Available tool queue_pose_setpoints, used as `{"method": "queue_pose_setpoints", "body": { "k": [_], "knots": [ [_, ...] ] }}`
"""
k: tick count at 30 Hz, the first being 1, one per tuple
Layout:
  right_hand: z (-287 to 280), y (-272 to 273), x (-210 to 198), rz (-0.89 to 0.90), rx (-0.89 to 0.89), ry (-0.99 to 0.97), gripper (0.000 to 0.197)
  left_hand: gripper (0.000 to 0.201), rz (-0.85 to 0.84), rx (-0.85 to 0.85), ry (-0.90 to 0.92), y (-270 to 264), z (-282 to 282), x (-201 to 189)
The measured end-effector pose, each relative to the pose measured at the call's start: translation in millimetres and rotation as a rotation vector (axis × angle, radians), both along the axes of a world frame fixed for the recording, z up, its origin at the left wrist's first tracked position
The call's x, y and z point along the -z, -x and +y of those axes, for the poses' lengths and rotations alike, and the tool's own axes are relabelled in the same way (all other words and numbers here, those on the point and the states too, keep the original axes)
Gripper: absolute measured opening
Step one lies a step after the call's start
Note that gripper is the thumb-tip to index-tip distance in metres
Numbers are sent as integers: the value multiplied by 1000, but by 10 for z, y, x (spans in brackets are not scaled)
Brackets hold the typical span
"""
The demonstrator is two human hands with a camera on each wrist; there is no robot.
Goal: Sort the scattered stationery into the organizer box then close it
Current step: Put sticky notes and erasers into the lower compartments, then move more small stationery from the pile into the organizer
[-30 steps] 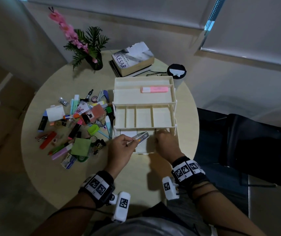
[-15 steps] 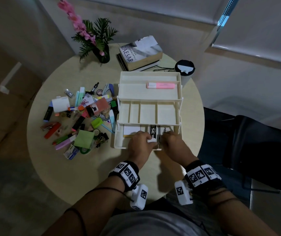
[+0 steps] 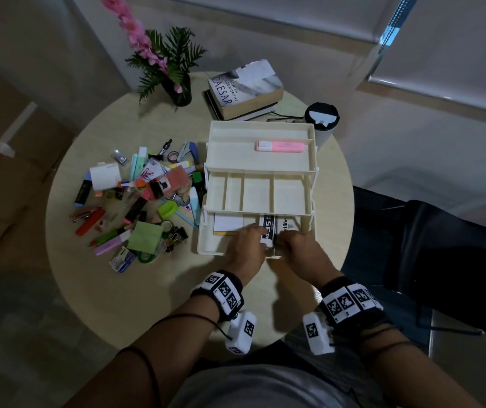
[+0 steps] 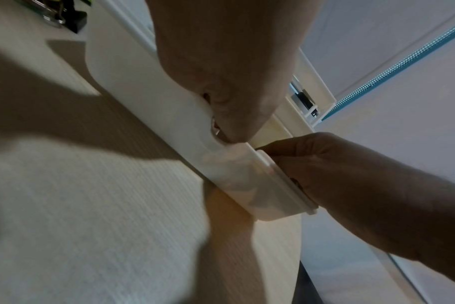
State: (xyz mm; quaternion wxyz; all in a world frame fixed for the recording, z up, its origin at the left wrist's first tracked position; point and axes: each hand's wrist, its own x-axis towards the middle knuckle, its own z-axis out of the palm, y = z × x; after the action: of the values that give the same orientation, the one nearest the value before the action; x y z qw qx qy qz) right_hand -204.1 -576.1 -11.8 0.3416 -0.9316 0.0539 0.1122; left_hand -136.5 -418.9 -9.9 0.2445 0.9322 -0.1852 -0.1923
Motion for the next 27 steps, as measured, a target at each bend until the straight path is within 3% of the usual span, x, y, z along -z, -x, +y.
{"method": "queue_pose_setpoints", "body": {
  "k": [6, 14, 21, 27],
  "knots": [
    [19, -2, -32, 0, 36, -6, 25, 32, 52, 32, 63, -49, 64, 10],
    [66, -18, -129, 29, 41, 76, 18, 36, 54, 202, 105, -139, 353, -94],
    [517, -267, -615, -117, 62, 165, 14, 19, -18, 263, 315, -329, 1177, -375],
    [1338, -759, -832, -233, -49, 68, 15, 14, -7, 90, 317, -557, 2169, -391]
  ]
}}
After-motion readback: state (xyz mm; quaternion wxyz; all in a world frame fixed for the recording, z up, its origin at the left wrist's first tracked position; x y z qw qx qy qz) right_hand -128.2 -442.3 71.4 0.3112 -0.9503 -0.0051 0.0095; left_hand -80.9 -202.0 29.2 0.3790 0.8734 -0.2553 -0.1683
